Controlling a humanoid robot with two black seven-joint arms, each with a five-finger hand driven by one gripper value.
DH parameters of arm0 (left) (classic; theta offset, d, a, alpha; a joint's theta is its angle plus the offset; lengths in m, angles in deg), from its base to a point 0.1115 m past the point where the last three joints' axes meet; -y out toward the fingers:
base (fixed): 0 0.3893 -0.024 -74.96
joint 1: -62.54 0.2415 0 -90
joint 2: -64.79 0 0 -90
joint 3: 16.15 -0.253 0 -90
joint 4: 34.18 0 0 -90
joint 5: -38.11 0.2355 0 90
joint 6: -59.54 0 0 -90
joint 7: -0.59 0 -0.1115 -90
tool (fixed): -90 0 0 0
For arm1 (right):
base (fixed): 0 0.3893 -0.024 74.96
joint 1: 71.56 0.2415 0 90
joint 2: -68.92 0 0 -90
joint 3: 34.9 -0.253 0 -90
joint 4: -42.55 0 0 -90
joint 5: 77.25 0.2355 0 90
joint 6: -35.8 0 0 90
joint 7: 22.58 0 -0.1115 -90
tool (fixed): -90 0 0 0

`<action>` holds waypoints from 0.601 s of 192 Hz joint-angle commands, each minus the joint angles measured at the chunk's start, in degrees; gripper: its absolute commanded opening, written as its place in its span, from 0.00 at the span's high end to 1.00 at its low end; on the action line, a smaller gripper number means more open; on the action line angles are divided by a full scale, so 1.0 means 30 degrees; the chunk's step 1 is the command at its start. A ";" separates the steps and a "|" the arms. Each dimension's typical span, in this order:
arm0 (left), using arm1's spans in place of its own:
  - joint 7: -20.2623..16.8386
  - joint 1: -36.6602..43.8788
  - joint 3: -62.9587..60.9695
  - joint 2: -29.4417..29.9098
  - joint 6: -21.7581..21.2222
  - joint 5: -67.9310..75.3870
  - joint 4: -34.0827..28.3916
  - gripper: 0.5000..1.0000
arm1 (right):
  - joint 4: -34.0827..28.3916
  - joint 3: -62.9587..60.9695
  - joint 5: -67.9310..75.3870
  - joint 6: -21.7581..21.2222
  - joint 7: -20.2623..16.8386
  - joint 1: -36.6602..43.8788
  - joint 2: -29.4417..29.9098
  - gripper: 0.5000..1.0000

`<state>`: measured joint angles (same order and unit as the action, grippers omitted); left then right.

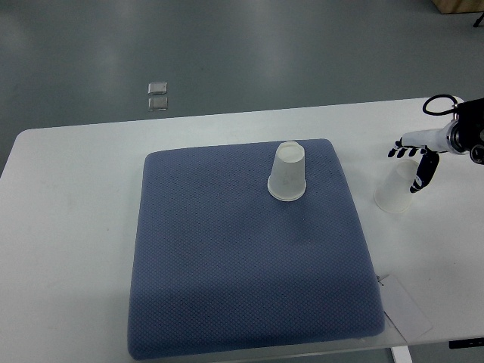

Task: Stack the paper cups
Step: 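Lower the right hand over the loose white paper cup, then close the right hand fingers around the loose paper cup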

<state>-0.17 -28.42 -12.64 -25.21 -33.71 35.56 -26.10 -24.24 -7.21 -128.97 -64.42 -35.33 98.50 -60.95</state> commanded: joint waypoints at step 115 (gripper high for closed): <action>-0.0011 0.0000 0.0000 0.0000 0.0000 0.0001 0.0000 0.00 | 0.0292 -0.0030 -0.0075 0.0329 0.0030 -0.0466 0.0312 0.37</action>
<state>-0.14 -28.42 -12.64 -25.21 -33.71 35.57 -26.10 -23.61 -7.21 -129.23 -63.43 -35.23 97.11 -60.10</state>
